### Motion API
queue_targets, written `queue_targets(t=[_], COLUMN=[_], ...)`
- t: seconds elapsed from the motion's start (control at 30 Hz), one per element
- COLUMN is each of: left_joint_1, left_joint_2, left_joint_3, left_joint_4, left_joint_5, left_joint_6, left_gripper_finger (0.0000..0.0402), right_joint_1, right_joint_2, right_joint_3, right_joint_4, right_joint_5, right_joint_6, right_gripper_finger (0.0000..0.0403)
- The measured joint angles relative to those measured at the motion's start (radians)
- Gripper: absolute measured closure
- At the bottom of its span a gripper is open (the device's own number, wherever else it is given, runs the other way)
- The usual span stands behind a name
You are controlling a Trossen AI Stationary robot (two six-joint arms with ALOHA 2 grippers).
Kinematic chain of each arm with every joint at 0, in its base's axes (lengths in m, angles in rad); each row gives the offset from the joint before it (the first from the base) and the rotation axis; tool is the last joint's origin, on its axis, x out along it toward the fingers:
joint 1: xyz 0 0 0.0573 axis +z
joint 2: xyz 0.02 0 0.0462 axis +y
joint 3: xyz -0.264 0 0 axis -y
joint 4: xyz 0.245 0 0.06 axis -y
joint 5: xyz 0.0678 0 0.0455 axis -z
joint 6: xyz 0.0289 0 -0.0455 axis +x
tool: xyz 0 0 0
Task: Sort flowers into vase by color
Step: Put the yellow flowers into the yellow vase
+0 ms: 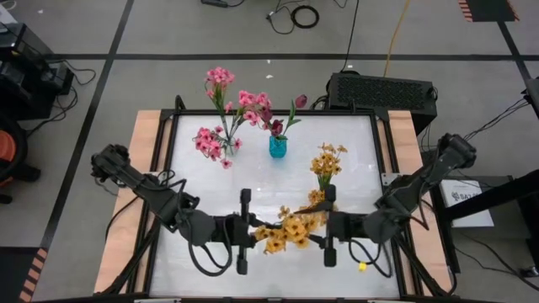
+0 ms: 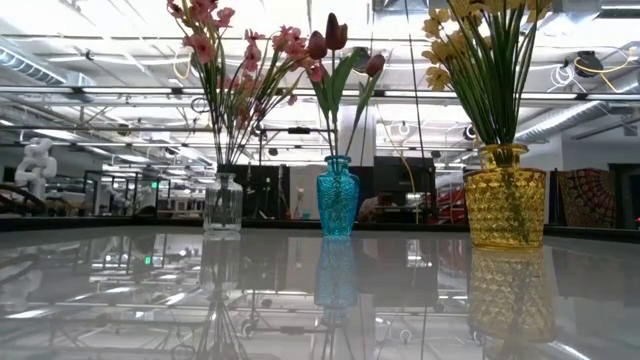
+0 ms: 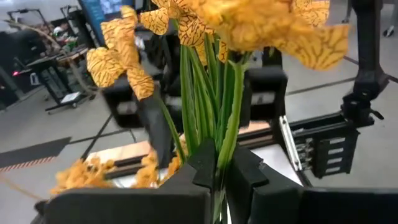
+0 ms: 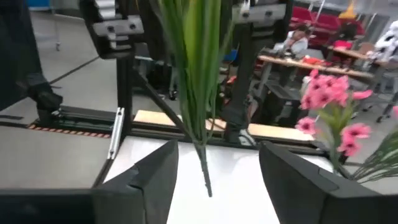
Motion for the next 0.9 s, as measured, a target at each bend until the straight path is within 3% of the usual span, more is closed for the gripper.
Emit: queue_targets(t=[0.3, 0.67, 0.9], left_joint_1=[-0.002, 0.0, -0.008], left_joint_2=[0.082, 0.089, 0.089], left_joint_3=[0.0, 0.0, 0.0], left_joint_4=[0.099, 0.1, 0.085], left_joint_5=[0.007, -0.003, -0.023], left_joint_6=[0.055, 0.095, 0.095], left_gripper_finger=[0.0382, 0.0382, 0.0382], right_joint_1=[-0.038, -0.03, -0.005], right_joint_2=[0.048, 0.053, 0.028], right_joint_3=[0.0, 0.0, 0.0], right_joint_4=[0.085, 0.083, 0.037], right_joint_5=[-0.141, -0.147, -0.147], right_joint_6=[-0.01, -0.042, -0.023], right_gripper_finger=[0.0164, 0.0213, 0.0202])
